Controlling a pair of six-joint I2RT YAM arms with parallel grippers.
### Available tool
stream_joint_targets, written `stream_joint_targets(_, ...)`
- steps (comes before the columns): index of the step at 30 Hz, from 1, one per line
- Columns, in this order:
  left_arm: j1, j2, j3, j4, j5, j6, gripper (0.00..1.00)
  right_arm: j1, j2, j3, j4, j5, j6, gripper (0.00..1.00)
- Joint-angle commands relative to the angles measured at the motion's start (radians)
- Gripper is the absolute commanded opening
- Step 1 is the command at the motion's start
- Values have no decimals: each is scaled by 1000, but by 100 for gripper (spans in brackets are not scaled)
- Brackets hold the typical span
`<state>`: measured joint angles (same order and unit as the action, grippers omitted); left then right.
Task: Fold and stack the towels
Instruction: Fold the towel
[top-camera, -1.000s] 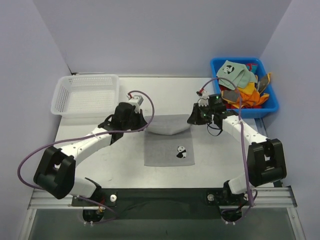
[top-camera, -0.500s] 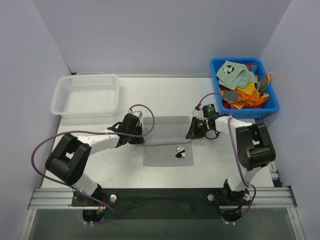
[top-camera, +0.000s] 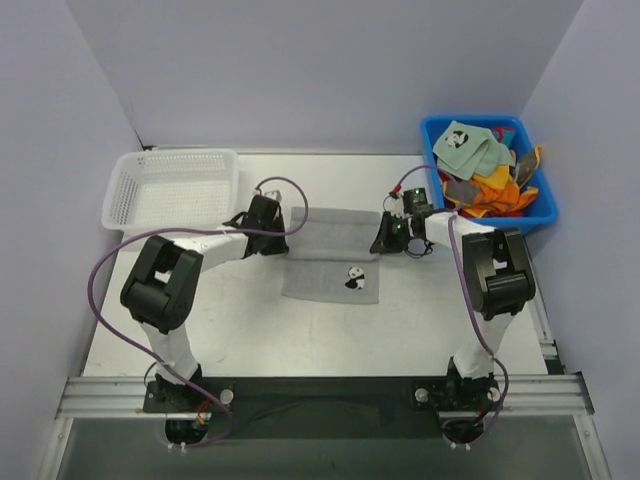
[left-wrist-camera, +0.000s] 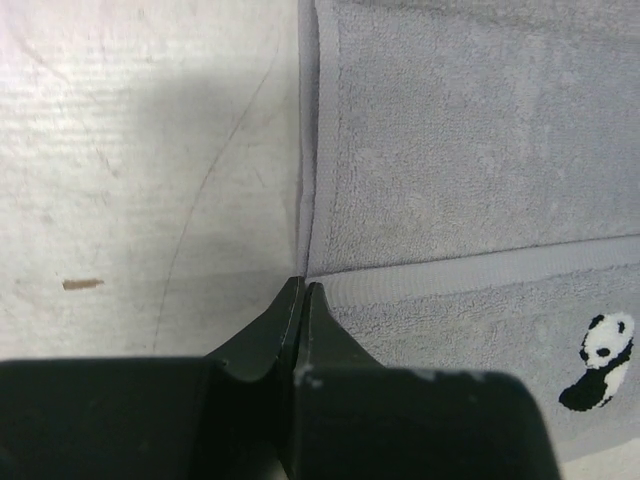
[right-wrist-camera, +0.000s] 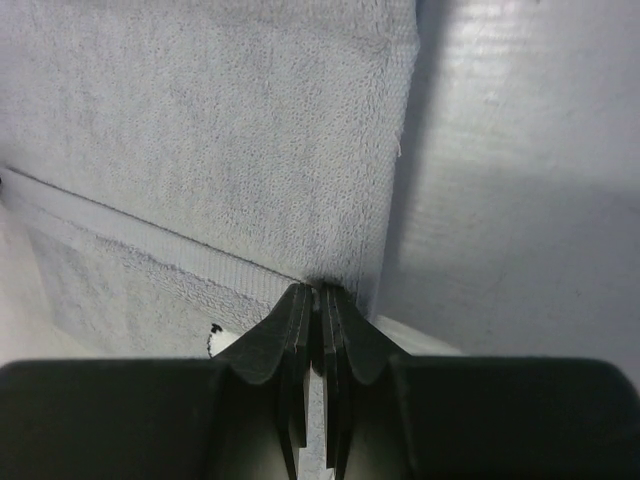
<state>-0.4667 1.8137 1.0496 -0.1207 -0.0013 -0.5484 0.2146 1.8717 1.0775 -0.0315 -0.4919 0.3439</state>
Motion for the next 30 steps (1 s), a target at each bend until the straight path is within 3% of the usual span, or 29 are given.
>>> stream_joint_targets(1,13,0,84,-42,1,57,0,-11,-11,56,-21,36,-13,0)
stream_joint_targets(12,34,-198,99,-102,30,114,0,-7,-255,6,-54,50,4,0)
stream_joint_targets(18,30,-281,6,-85,44,102,0,17,-354,-83,-65,59,27,0)
stream_joint_targets(30,-10,-183,-152,-17,72,67,0,111,-238,-237,16,125,84,0)
